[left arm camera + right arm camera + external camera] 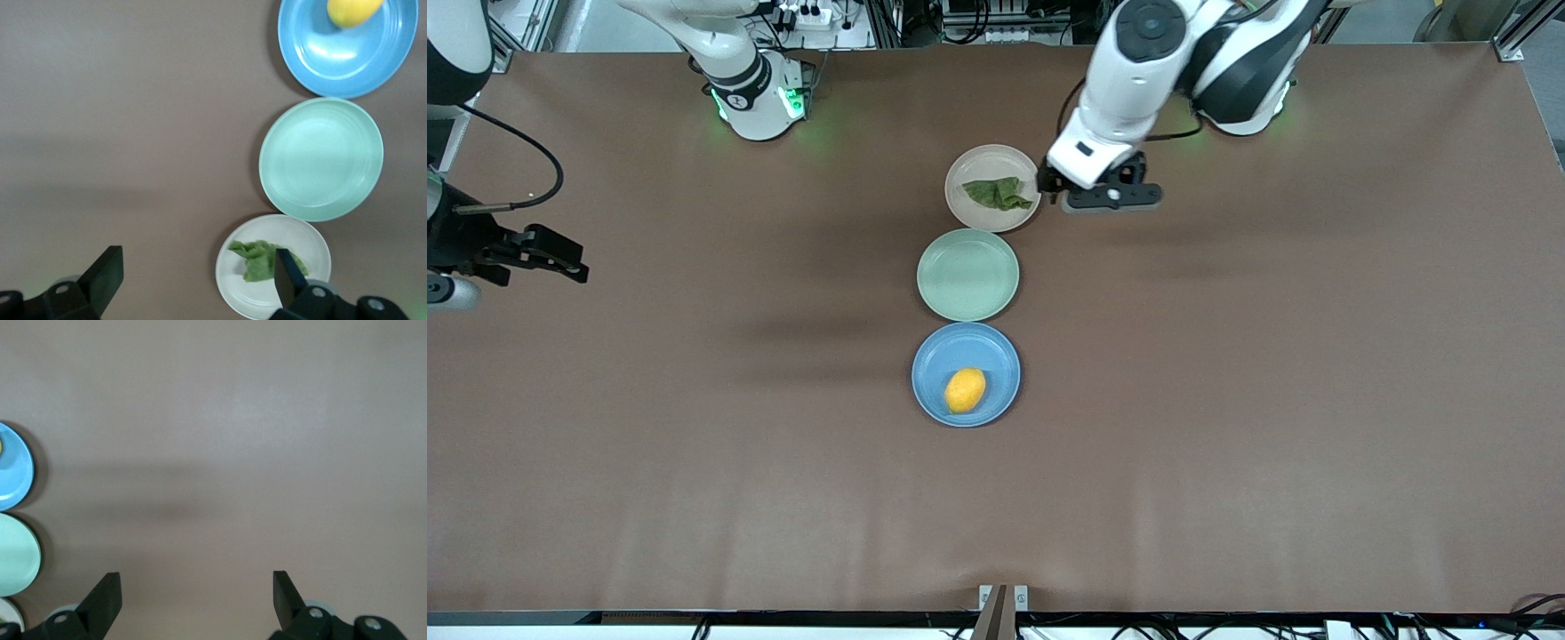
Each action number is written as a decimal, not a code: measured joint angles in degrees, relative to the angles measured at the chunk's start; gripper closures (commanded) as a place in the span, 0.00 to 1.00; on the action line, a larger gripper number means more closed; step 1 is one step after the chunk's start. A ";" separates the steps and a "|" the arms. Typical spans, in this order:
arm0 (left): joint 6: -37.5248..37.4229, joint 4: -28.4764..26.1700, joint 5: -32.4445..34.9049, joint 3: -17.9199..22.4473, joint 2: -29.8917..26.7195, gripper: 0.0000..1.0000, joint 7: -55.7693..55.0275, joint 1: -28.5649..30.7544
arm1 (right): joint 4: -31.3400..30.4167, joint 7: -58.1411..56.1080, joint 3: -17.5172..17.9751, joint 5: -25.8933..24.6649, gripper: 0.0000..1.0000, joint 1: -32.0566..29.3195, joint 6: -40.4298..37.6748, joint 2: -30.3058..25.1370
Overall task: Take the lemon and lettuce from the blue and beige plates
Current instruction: 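Lower the left gripper onto the lettuce while the right gripper reaches the lemon, then close the left gripper on lettuce while the right gripper grasps the lemon, then lift the lettuce with the left gripper while the right gripper lifts the lemon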
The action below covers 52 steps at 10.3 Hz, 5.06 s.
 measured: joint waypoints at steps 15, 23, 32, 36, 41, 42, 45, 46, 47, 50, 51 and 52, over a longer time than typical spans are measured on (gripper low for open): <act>10.83 -2.12 0.10 1.79 13.62 0.00 -7.78 -12.36 | 5.00 45.60 0.82 4.17 0.00 23.69 24.51 27.05; 19.86 -2.38 16.16 5.67 28.37 0.04 -27.93 -25.18 | 9.61 58.52 0.89 4.20 0.00 30.64 40.83 38.39; 21.89 -2.40 20.33 5.69 32.43 0.52 -31.65 -26.02 | 10.21 65.12 3.52 4.21 0.00 32.54 47.76 44.67; 21.95 -2.21 20.37 6.15 32.42 1.00 -31.72 -25.97 | 10.24 65.26 3.55 4.16 0.43 32.95 48.56 46.42; 17.95 -0.69 20.43 6.24 28.01 1.00 -32.11 -23.13 | 11.55 65.25 3.53 4.13 0.92 32.98 48.51 46.44; 15.67 -0.37 20.43 5.42 25.14 1.00 -32.21 -21.63 | 11.97 65.25 3.50 4.13 0.94 32.98 48.34 46.45; 9.42 -0.23 19.65 -2.68 16.94 1.00 -33.03 -12.15 | 17.14 63.79 2.03 4.08 0.97 32.75 36.08 46.05; 7.87 -0.28 18.90 -6.39 15.00 1.00 -32.54 -7.42 | 19.27 62.30 1.46 4.13 0.98 32.09 31.10 45.44; 6.72 -0.36 18.46 -9.55 13.50 1.00 -30.61 -2.81 | 20.42 60.44 1.27 4.24 1.00 30.70 27.66 44.33; 2.90 -0.49 17.05 -11.72 10.16 1.00 -15.90 6.90 | 21.07 50.22 -0.04 8.62 1.00 25.36 19.43 39.41; 1.50 -0.56 16.64 -11.35 9.31 1.00 -9.20 9.66 | 21.04 46.23 -0.77 10.67 1.00 23.23 16.60 37.63; 0.64 -0.68 15.99 -9.96 8.52 1.00 -2.28 12.02 | 20.57 41.77 -1.03 11.91 1.00 20.33 14.15 35.82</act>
